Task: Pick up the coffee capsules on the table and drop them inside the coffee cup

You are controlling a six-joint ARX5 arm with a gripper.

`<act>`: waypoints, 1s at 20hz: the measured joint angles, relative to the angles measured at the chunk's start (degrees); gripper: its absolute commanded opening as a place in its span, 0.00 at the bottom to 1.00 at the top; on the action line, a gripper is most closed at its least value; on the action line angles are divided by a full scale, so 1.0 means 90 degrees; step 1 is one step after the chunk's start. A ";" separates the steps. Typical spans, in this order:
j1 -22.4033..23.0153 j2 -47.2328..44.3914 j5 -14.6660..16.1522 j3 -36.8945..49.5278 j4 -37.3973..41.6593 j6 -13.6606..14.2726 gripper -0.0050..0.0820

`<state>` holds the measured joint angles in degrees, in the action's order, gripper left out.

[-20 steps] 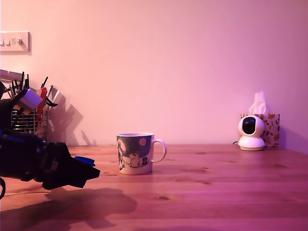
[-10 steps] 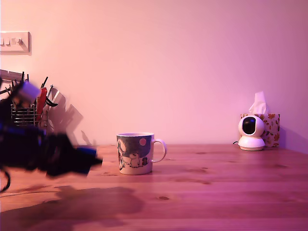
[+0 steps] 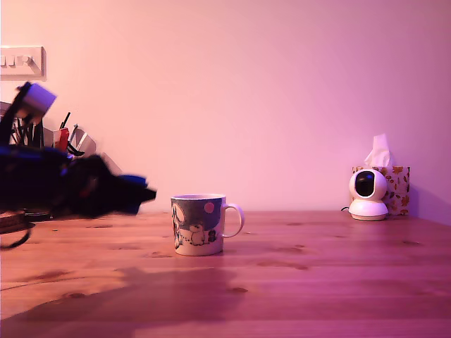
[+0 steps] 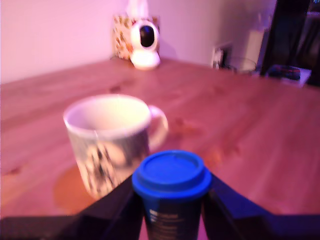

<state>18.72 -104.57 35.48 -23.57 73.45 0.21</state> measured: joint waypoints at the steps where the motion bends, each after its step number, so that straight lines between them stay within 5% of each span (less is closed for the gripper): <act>1: -0.0002 0.0002 0.0000 -0.0170 -0.0078 -0.0143 0.35; 15: 0.0175 0.0029 -0.0007 -0.2458 -0.3181 -0.0177 0.35; 20: 0.0296 0.0029 -0.0289 -0.3242 -0.4522 -0.0019 0.35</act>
<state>21.39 -104.31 32.88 -52.75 32.75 0.03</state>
